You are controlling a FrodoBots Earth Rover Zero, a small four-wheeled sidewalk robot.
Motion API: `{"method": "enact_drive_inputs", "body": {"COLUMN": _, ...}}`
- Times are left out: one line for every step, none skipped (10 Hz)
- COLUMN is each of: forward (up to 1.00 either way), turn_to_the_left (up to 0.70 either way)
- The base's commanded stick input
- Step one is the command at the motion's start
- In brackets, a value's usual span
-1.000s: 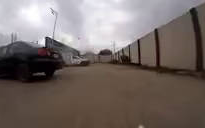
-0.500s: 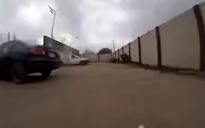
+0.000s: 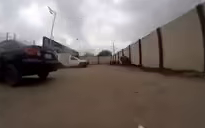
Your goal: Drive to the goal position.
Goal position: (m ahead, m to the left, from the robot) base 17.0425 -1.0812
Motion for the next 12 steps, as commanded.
{"method": "enact_drive_inputs", "body": {"forward": 0.5, "turn_to_the_left": 0.0}}
{"method": "enact_drive_inputs", "body": {"forward": 0.5, "turn_to_the_left": 0.0}}
{"method": "enact_drive_inputs", "body": {"forward": 0.5, "turn_to_the_left": 0.0}}
{"method": "enact_drive_inputs", "body": {"forward": 0.5, "turn_to_the_left": 0.0}}
{"method": "enact_drive_inputs", "body": {"forward": 0.5, "turn_to_the_left": 0.0}}
{"method": "enact_drive_inputs", "body": {"forward": 0.5, "turn_to_the_left": 0.0}}
{"method": "enact_drive_inputs", "body": {"forward": 0.5, "turn_to_the_left": 0.0}}
{"method": "enact_drive_inputs", "body": {"forward": 0.5, "turn_to_the_left": 0.0}}
{"method": "enact_drive_inputs", "body": {"forward": 0.5, "turn_to_the_left": 0.0}}
{"method": "enact_drive_inputs", "body": {"forward": 0.5, "turn_to_the_left": 0.0}}
{"method": "enact_drive_inputs", "body": {"forward": 0.5, "turn_to_the_left": 0.0}}
{"method": "enact_drive_inputs", "body": {"forward": 0.5, "turn_to_the_left": 0.0}}
